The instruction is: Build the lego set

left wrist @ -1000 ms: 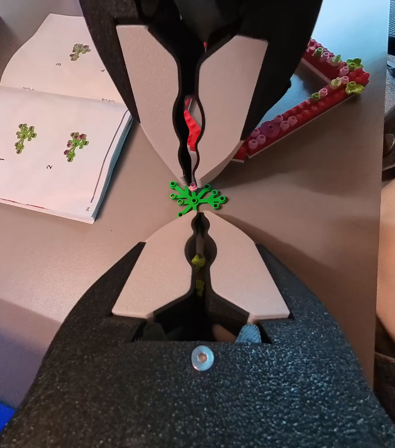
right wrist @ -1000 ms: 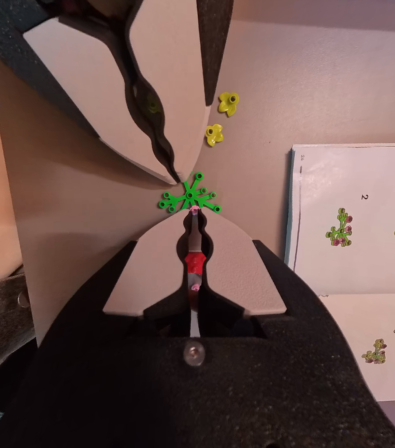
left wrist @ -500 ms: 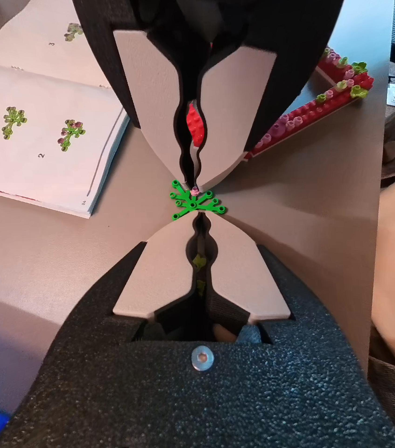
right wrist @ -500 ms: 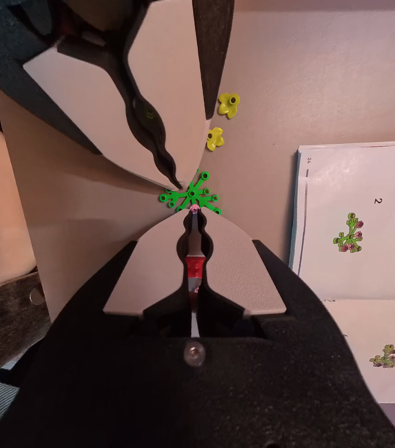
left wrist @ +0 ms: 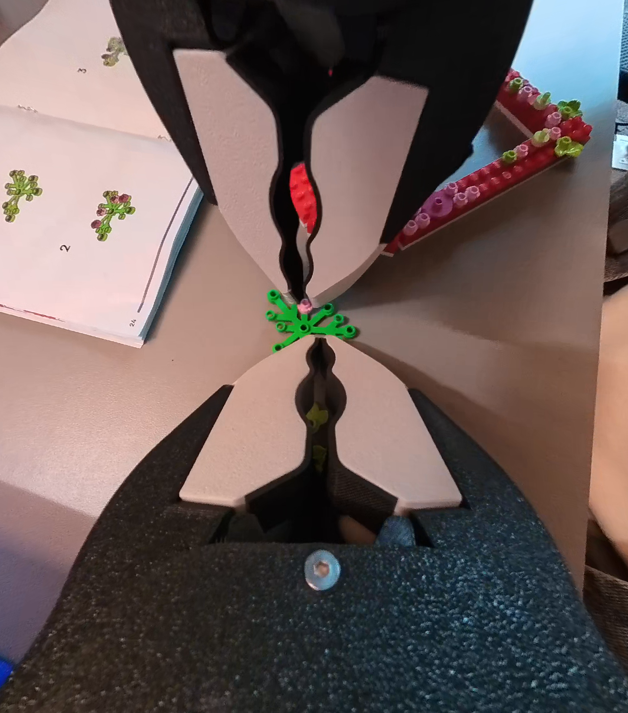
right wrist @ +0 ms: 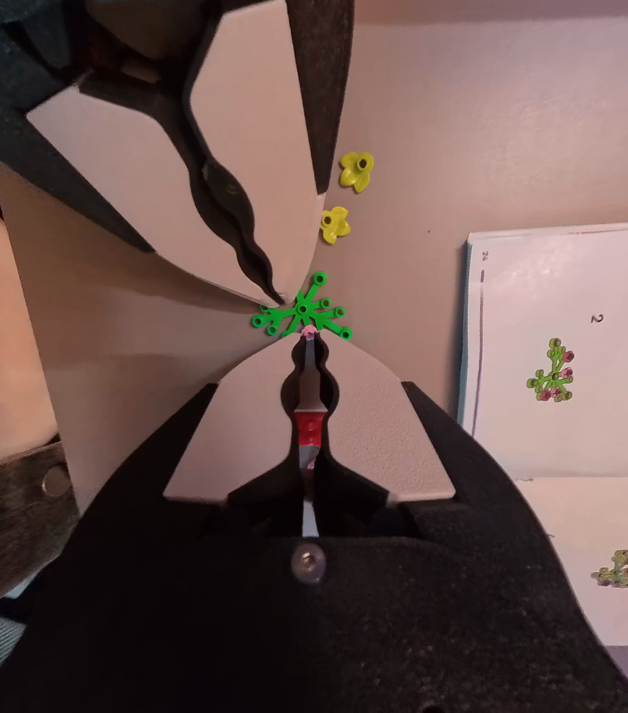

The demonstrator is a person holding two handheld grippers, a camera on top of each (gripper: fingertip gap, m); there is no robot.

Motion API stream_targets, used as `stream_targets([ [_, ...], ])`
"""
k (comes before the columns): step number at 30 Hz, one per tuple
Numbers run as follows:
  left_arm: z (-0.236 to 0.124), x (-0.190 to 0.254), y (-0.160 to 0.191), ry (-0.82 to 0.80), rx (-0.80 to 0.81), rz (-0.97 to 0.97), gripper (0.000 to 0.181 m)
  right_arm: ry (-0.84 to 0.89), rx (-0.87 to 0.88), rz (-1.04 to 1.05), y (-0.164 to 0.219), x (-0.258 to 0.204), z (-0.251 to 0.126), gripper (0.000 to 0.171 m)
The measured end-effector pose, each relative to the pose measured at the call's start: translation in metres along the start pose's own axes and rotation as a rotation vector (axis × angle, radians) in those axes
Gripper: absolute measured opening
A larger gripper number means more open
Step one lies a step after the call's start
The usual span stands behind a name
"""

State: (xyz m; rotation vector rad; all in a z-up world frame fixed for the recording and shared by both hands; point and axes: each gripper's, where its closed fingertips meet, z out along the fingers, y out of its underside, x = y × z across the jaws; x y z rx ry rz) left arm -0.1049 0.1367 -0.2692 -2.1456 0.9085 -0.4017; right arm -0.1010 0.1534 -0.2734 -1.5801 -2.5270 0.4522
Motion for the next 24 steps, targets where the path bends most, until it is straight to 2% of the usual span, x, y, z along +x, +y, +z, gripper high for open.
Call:
stream_targets([
  [3,0.000,0.002,0.000,0.007,-0.003,0.013,0.000,0.003,0.069,-0.004,-0.004,0.001,-0.002,0.013],
  [11,-0.014,-0.004,-0.015,-0.005,0.128,-0.036,0.003,0.013,0.129,-0.014,-0.001,0.001,-0.009,0.014],
  [16,-0.004,-0.008,0.000,-0.059,0.008,0.014,0.003,0.032,0.138,-0.067,-0.006,-0.001,-0.006,0.012],
  [24,-0.003,-0.007,0.000,-0.049,0.010,0.014,0.000,0.044,0.125,-0.085,-0.004,0.001,-0.001,0.007],
])
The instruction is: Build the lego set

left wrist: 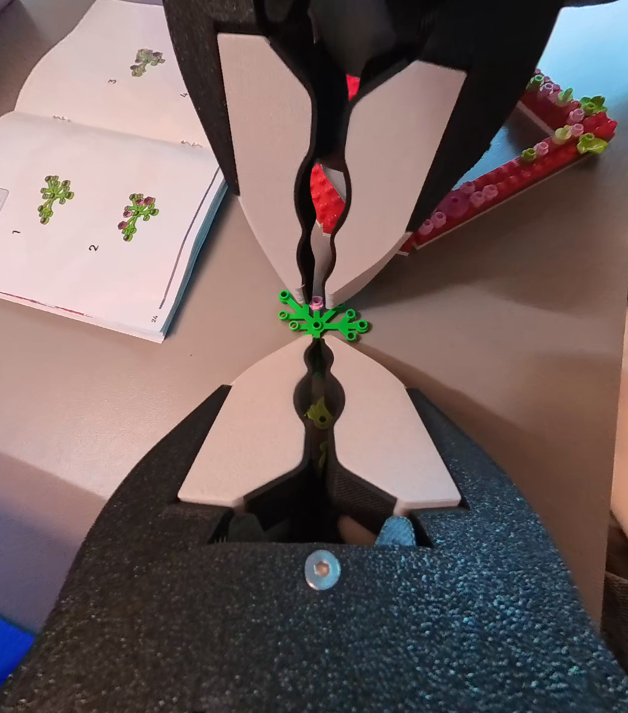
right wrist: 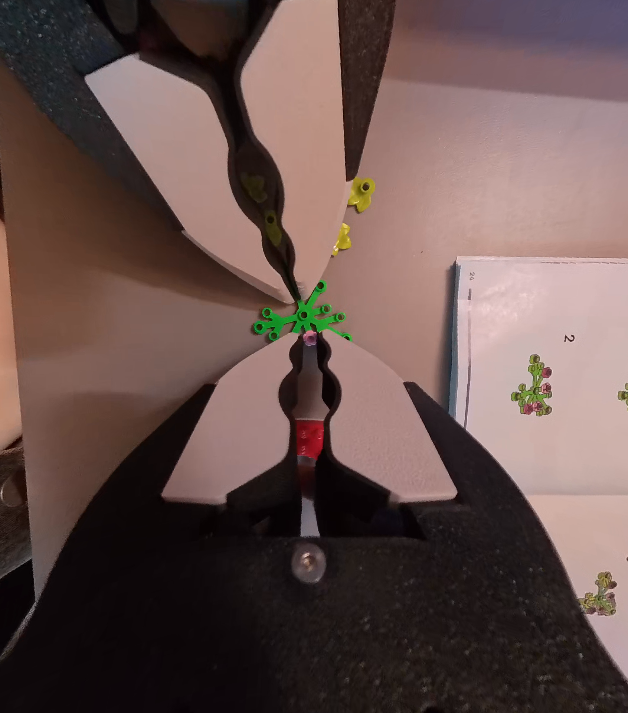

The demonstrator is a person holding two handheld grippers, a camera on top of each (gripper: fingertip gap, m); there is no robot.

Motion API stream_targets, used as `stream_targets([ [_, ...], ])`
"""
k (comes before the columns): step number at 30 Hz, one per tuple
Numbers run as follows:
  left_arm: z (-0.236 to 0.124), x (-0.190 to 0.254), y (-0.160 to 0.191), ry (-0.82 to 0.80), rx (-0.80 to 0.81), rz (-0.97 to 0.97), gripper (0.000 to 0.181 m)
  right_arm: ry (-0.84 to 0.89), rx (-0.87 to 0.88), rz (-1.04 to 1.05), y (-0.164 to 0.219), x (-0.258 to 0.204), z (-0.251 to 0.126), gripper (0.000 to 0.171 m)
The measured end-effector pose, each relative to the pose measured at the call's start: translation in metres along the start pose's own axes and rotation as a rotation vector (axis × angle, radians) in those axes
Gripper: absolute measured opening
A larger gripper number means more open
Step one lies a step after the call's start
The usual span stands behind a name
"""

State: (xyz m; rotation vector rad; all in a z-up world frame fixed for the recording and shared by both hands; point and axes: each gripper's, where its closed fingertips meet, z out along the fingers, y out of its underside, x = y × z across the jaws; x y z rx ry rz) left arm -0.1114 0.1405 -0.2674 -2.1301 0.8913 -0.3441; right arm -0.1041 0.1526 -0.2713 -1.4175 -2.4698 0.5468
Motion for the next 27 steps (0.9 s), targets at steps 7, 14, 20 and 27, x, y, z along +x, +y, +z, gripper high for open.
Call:
stream_targets([
  [7,0.0002,0.0000,0.0001,-0.004,-0.001,0.003,0.000,-0.004,0.034,0.008,-0.0013,0.0004,-0.0012,0.005],
  [14,0.0001,-0.0002,0.0000,-0.008,0.000,0.005,0.000,-0.018,0.066,0.033,-0.0025,0.0005,-0.0024,0.005],
  [20,0.0001,-0.0001,0.0001,-0.006,-0.001,0.004,0.000,-0.022,0.071,0.049,-0.0012,0.0005,-0.0035,0.005],
  [27,0.0000,0.0007,0.0001,-0.001,0.000,0.005,0.000,-0.004,0.062,0.029,-0.0026,0.0013,-0.0025,0.000],
])
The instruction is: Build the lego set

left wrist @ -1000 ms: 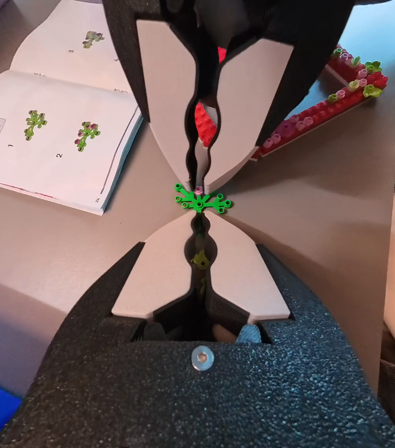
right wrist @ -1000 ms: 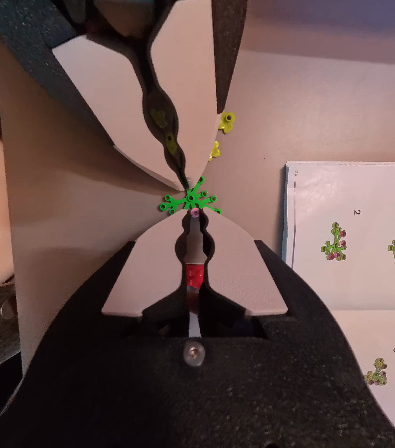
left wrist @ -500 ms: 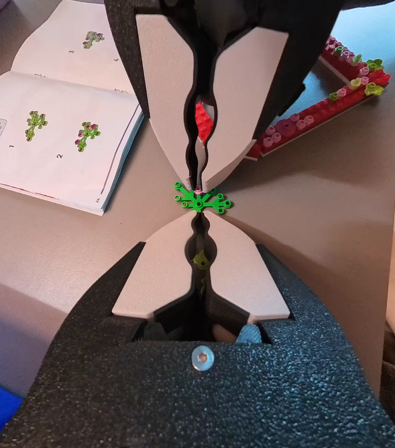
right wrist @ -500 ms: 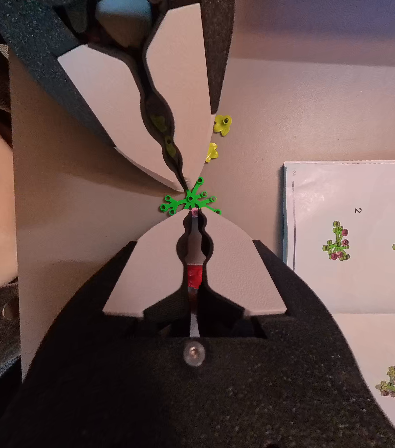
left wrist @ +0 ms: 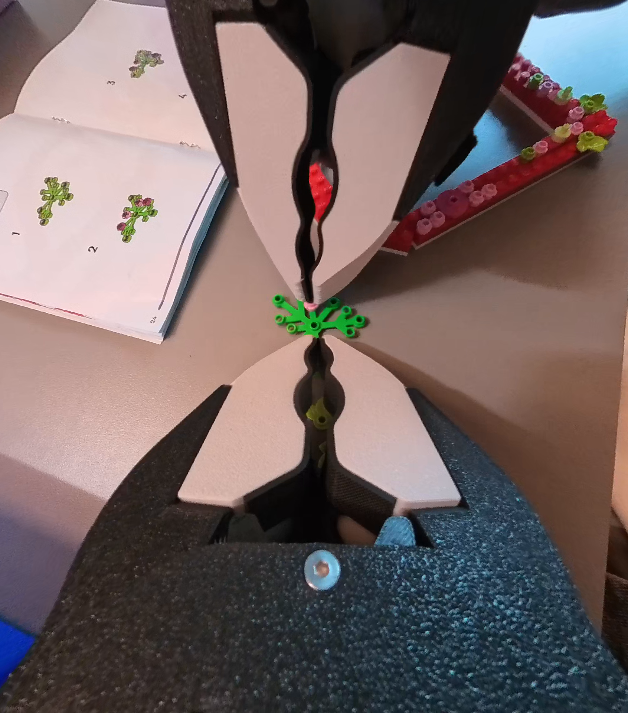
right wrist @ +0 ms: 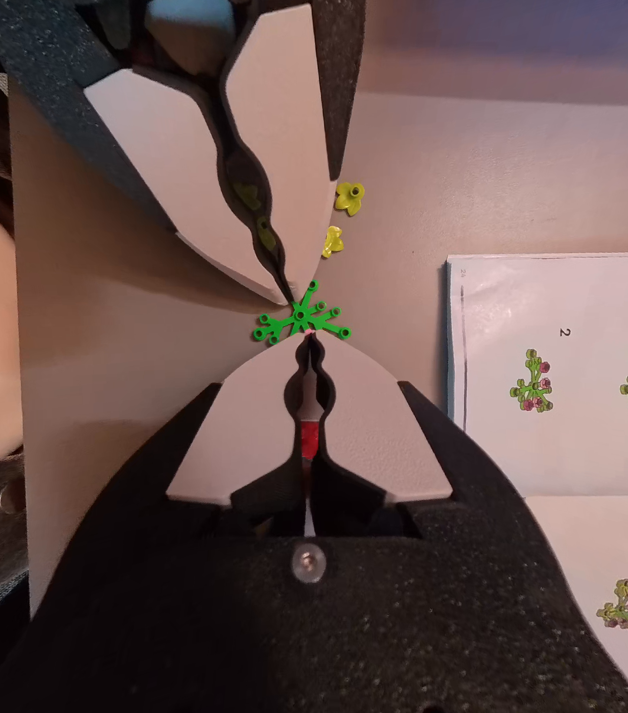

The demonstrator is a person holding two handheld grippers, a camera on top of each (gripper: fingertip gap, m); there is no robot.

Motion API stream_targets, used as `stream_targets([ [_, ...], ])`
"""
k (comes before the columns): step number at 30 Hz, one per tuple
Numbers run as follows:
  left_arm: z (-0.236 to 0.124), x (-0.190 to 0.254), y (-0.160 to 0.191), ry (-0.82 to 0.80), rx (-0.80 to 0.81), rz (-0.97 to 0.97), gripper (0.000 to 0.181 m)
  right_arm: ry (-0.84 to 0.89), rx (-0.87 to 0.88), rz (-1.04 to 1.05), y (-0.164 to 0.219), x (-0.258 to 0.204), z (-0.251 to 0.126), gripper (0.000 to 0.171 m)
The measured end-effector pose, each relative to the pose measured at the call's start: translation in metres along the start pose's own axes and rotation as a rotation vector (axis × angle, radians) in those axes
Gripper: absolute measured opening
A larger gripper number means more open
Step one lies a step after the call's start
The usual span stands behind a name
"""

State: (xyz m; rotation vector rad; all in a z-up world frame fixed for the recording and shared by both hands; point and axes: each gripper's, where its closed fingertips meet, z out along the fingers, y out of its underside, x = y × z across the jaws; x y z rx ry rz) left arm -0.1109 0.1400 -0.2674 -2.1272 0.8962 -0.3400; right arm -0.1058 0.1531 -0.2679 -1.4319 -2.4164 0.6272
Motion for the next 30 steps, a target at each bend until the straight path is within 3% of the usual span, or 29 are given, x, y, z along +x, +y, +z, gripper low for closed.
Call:
stream_targets([
  [30,0.000,0.000,0.000,0.020,0.001,-0.026,0.000,-0.041,-0.030,0.050,-0.002,0.001,0.001,0.000],
])
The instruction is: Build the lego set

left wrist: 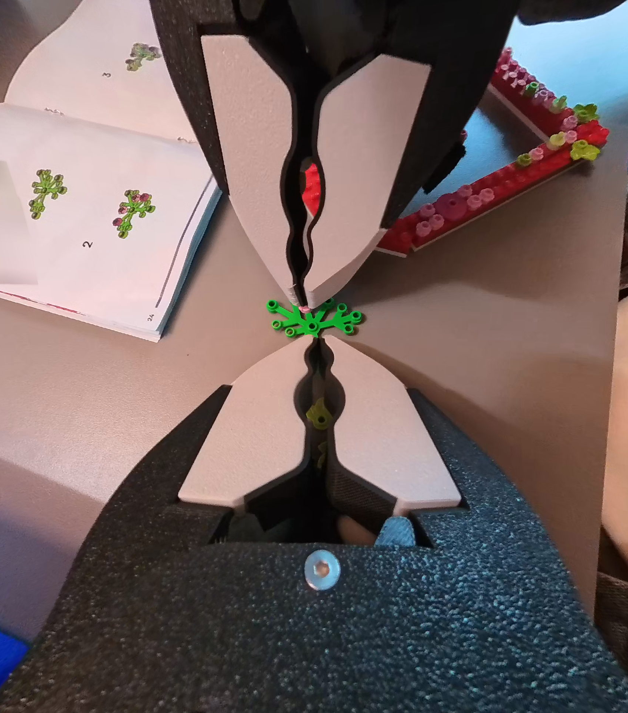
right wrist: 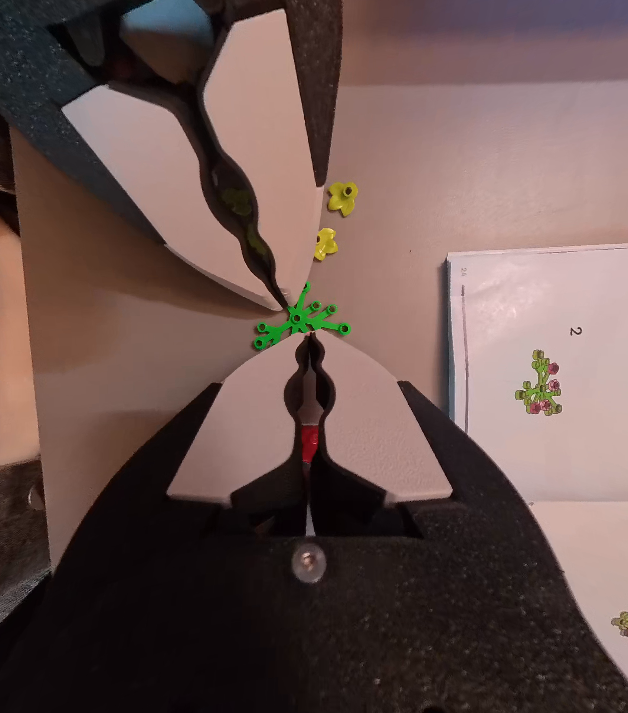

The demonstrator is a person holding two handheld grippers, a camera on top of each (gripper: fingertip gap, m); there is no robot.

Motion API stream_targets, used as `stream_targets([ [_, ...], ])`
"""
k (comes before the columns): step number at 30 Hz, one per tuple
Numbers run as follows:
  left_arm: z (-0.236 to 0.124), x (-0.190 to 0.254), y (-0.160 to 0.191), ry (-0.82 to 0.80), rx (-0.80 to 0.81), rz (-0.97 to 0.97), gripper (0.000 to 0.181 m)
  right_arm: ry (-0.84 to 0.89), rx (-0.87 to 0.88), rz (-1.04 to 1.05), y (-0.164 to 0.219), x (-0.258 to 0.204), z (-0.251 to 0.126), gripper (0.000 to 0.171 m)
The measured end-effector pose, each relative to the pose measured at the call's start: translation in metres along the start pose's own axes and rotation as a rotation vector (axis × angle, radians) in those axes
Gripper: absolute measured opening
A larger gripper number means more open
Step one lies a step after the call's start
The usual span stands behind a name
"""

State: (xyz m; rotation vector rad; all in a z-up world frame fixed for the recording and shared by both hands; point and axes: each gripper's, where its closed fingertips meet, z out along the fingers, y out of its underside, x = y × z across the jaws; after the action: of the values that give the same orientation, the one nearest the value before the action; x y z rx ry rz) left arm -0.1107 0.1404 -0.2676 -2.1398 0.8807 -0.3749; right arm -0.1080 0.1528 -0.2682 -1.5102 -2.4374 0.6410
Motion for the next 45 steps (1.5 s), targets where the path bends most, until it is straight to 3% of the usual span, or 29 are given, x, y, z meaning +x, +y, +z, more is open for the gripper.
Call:
stream_targets([
  [9,0.000,0.000,0.000,0.004,0.000,-0.007,0.000,-0.027,-0.023,0.081,-0.001,0.001,0.001,0.000],
  [16,0.000,0.000,0.000,-0.002,0.001,0.004,0.000,0.017,0.012,-0.021,-0.003,0.000,-0.001,0.001],
  [20,-0.002,0.002,-0.001,-0.001,0.011,0.019,0.002,0.059,0.091,0.085,-0.004,-0.001,-0.019,0.030],
  [23,-0.012,0.003,-0.012,0.008,0.079,0.006,0.007,0.118,0.078,0.169,0.003,-0.013,-0.024,0.035],
  [32,-0.007,0.000,-0.002,-0.033,0.008,0.022,0.017,0.260,0.105,0.405,0.004,-0.021,0.002,0.036],
  [36,-0.013,-0.007,-0.004,-0.061,0.033,0.002,0.016,0.276,0.116,0.398,0.002,-0.017,0.005,0.022],
  [41,-0.033,-0.043,-0.022,-0.261,0.197,-0.069,0.018,0.384,0.142,0.202,-0.002,-0.007,-0.010,0.022],
  [43,-0.054,-0.062,-0.035,-0.375,0.341,-0.118,0.017,0.611,0.127,-0.039,-0.008,0.009,-0.041,0.022],
  [45,-0.073,-0.072,-0.044,-0.419,0.475,-0.176,0.015,0.977,0.022,-0.406,-0.021,0.027,-0.090,0.022],
])
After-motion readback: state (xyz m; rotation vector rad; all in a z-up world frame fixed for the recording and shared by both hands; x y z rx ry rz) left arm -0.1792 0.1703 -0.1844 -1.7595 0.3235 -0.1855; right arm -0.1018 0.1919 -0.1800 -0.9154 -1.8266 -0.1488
